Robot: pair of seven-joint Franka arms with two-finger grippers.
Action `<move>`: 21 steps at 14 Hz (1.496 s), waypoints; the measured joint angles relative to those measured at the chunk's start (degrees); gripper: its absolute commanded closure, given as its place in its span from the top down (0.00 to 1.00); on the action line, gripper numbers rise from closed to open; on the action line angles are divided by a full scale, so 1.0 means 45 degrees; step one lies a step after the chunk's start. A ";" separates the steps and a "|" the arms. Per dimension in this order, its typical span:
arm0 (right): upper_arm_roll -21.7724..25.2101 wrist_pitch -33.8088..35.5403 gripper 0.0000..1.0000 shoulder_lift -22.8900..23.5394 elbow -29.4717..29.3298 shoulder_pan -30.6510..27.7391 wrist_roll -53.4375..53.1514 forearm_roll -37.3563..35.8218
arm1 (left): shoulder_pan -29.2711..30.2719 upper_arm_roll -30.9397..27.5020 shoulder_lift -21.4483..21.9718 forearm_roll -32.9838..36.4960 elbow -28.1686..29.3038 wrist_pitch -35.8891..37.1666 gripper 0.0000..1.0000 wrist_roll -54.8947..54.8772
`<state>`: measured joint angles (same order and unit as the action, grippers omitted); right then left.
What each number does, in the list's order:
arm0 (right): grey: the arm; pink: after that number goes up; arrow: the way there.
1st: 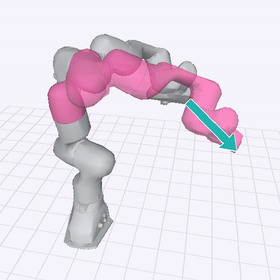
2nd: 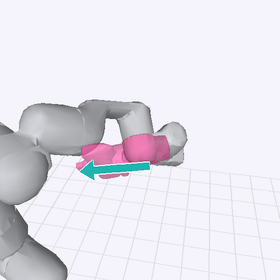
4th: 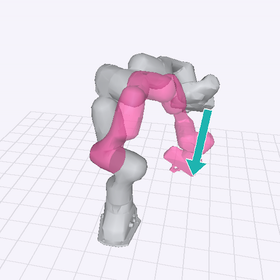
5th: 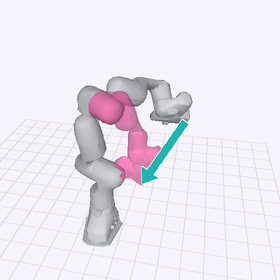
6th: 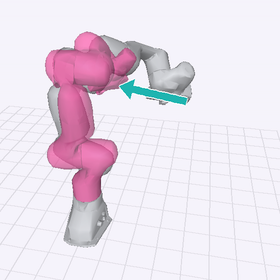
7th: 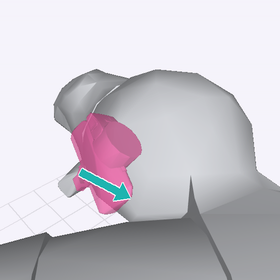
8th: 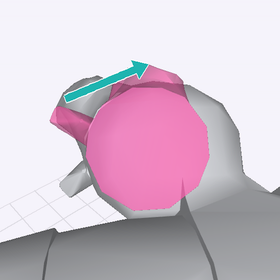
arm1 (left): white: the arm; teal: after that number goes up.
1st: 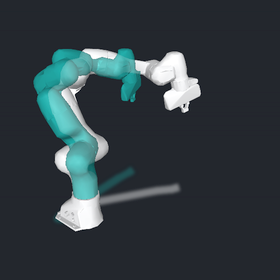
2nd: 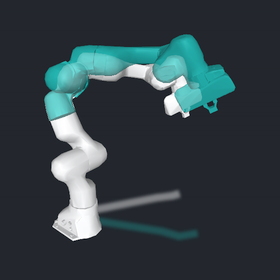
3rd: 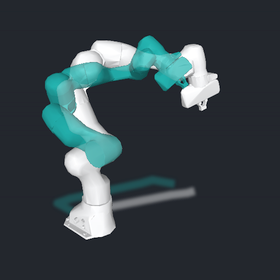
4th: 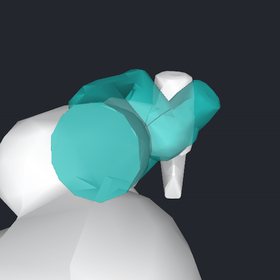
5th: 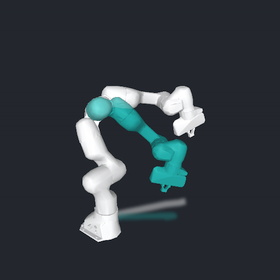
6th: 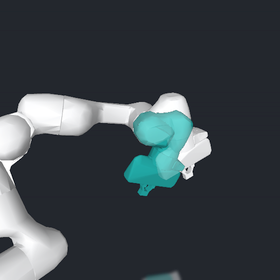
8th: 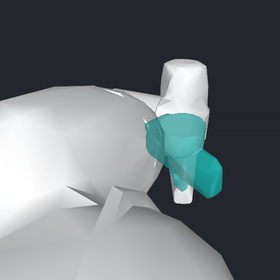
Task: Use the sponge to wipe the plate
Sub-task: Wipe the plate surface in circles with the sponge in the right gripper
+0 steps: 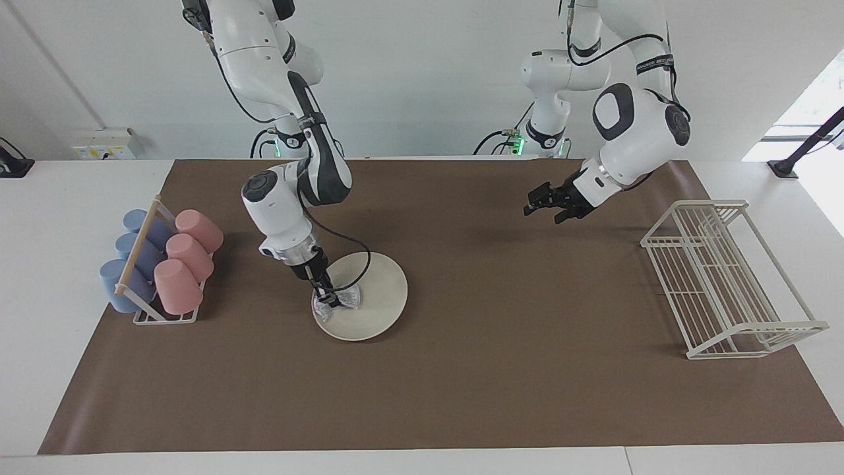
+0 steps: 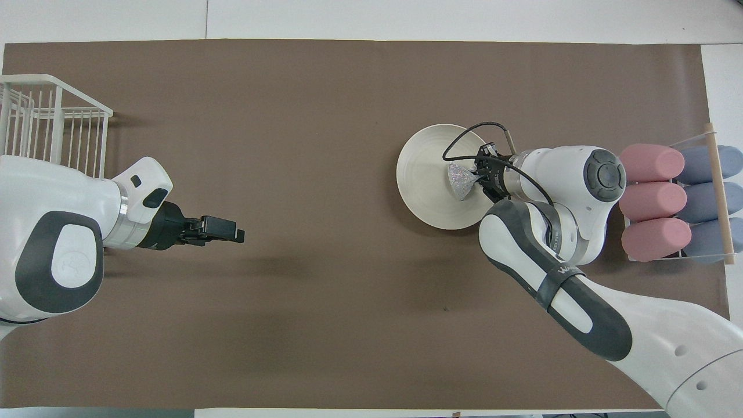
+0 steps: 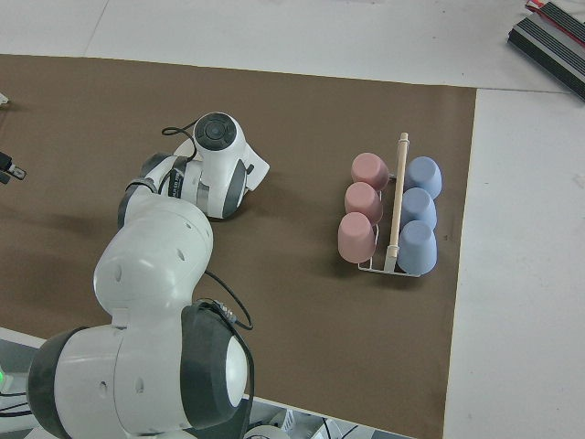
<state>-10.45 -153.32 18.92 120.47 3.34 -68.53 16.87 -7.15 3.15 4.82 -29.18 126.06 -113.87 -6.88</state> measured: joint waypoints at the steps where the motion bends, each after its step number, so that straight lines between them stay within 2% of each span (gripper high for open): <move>1: -0.0008 -0.0211 0.00 -0.0022 0.0088 0.0072 -0.0076 0.0000 | 0.0041 -0.0001 0.0000 0.0007 0.0000 -0.0001 1.00 0.0000; 4: -0.0009 -0.1120 0.00 -0.0041 0.0339 0.0812 -0.1146 0.0000 | 0.0044 0.0003 0.0000 0.0009 0.0000 -0.0013 1.00 0.0000; 7: -0.0012 -0.2741 0.00 0.0200 0.0527 0.2093 -0.2860 0.0000 | 0.0045 0.0003 0.0000 0.0010 0.0000 -0.0035 1.00 0.0000; 9: -0.0019 -0.2984 0.00 0.0274 0.0530 0.2523 -0.3460 0.0000 | 0.0047 0.0002 0.0000 0.0010 0.0000 -0.0128 1.00 0.0000; 13: -0.0019 -0.2983 0.00 0.0276 0.0530 0.2384 -0.2555 0.0004 | 0.0182 0.0000 0.0000 0.0010 -0.0072 -0.0251 1.00 0.0001; 18: -0.0025 -0.2822 0.00 0.0266 0.0520 0.0888 0.0038 0.0009 | 0.0376 -0.0008 -0.0010 0.0010 -0.0199 -0.0354 1.00 0.0006; 21: -0.0027 -0.2801 0.00 0.0263 0.0524 0.0738 0.0355 0.0008 | 0.0433 -0.0008 -0.0025 0.0010 -0.0199 -0.0380 1.00 0.0006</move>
<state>-10.57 -165.92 20.10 122.83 6.67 -66.93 16.91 -5.20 3.11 4.70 -29.13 125.16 -115.58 -6.85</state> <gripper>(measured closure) 0.899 0.000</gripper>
